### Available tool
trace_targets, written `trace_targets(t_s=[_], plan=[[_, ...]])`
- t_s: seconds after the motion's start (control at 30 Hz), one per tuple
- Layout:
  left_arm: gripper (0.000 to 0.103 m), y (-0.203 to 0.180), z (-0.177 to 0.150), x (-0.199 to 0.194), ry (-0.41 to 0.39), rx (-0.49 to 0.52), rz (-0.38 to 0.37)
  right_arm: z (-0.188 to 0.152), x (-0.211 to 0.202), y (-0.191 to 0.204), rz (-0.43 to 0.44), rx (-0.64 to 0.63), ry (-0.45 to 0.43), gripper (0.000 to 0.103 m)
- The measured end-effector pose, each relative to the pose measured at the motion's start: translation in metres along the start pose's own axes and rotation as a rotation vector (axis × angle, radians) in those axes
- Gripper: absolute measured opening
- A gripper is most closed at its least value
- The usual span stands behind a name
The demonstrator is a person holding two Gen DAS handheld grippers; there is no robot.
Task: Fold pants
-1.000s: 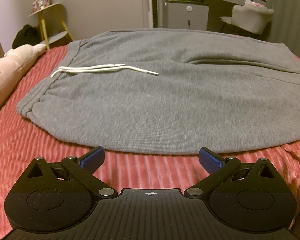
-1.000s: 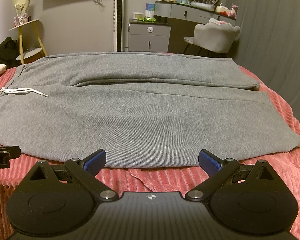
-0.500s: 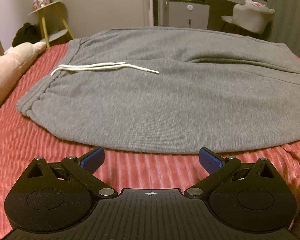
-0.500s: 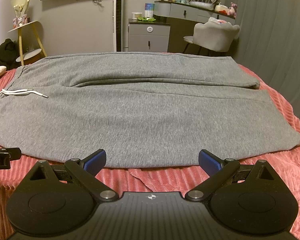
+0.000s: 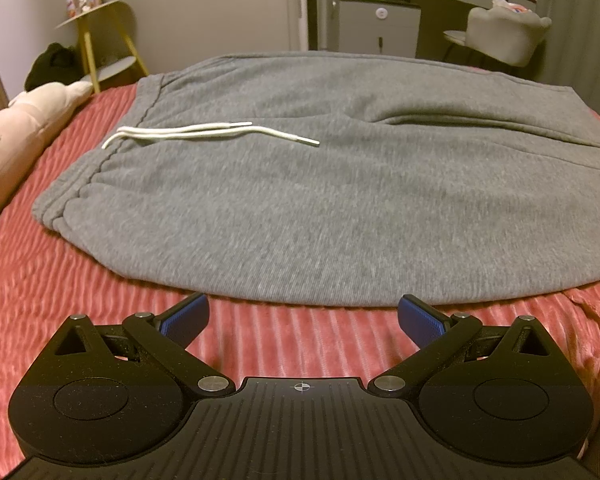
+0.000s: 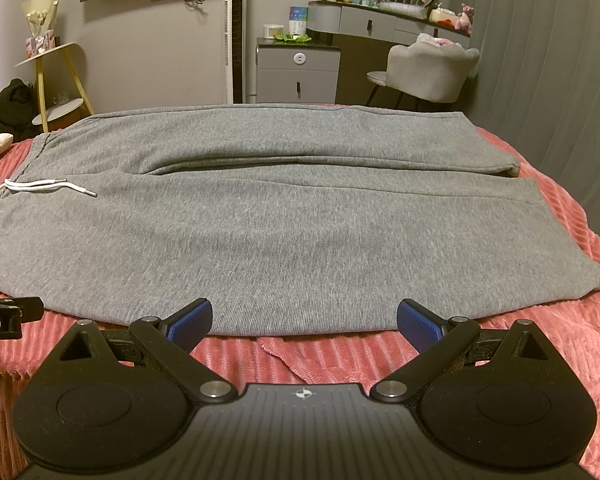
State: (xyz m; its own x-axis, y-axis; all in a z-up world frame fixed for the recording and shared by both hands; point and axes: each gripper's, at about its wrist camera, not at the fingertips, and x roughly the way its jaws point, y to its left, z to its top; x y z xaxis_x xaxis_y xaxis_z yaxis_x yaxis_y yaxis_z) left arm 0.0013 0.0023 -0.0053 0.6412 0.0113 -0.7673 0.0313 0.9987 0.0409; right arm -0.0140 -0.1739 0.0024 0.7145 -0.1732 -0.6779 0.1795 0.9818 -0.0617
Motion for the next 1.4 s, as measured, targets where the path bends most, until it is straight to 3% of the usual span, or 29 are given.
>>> trace_targets(t_s=[1.4], plan=[[0.103,0.0005,0.0016,0.0053,0.035,0.000,0.008,0.0006,0.0013,-0.0073,0.050,0.045,0.011,0.099]])
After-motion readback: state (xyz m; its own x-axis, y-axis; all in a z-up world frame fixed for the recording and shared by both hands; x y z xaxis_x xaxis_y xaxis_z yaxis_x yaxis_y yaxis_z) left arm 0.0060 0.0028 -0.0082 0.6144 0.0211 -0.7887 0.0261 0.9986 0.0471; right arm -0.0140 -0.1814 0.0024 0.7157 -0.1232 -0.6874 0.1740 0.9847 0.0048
